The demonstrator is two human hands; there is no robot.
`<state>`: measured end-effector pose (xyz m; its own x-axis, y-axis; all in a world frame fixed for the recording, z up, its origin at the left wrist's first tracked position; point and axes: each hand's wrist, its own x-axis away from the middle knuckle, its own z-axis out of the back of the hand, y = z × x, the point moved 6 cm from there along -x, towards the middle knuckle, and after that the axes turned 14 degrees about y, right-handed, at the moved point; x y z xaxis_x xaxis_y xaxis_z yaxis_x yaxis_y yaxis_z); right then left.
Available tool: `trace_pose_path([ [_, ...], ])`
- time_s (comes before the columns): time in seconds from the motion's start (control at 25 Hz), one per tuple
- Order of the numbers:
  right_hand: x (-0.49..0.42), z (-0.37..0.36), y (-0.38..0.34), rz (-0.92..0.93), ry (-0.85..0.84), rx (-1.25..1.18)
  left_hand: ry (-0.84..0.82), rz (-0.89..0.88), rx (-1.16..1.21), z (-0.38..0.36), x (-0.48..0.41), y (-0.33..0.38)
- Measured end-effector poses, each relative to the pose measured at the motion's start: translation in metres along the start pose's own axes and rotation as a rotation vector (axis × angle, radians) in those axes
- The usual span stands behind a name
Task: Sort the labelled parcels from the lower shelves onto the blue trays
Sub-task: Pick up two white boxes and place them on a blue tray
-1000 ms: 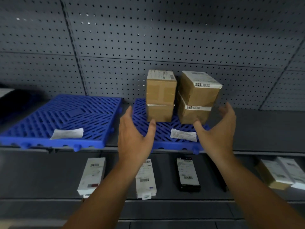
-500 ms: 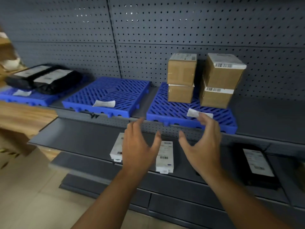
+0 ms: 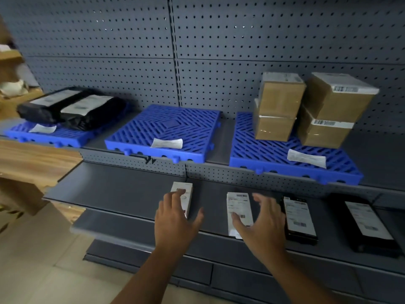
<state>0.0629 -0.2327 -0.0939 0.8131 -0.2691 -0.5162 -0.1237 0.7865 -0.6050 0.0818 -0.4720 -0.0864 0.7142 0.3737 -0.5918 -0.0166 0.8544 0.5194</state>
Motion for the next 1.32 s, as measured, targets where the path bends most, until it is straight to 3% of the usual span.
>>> trace_pose_path([
  [0.36, 0.018, -0.08, 0.017, -0.244, -0.09, 0.32, -0.236, 0.003, -0.038, -0.066, -0.033, -0.096],
  [0.52, 0.016, -0.12, 0.061, -0.325, -0.084, 0.397, -0.309, 0.079, -0.051, -0.123, -0.023, -0.131],
  [0.68, 0.022, -0.177, 0.125, -0.394, -0.203, 0.583, -0.421, 0.132, -0.178, -0.197, -0.005, -0.177],
  [0.84, 0.044, -0.205, 0.157, -0.43, -0.151, 0.551, -0.349, 0.115, -0.181, -0.232, 0.006, -0.192],
  [0.96, 0.049, -0.205, 0.161, -0.448, -0.069, 0.439, -0.319, 0.154, -0.139, -0.23, 0.005, -0.192],
  [1.16, 0.043, -0.165, 0.114, -0.404, -0.102, 0.416, -0.274, 0.129, 0.048, -0.165, -0.003, -0.177],
  [1.32, 0.043, -0.136, 0.058, -0.303, -0.093, 0.378, -0.11, 0.11, 0.068, -0.096, 0.002, -0.168],
])
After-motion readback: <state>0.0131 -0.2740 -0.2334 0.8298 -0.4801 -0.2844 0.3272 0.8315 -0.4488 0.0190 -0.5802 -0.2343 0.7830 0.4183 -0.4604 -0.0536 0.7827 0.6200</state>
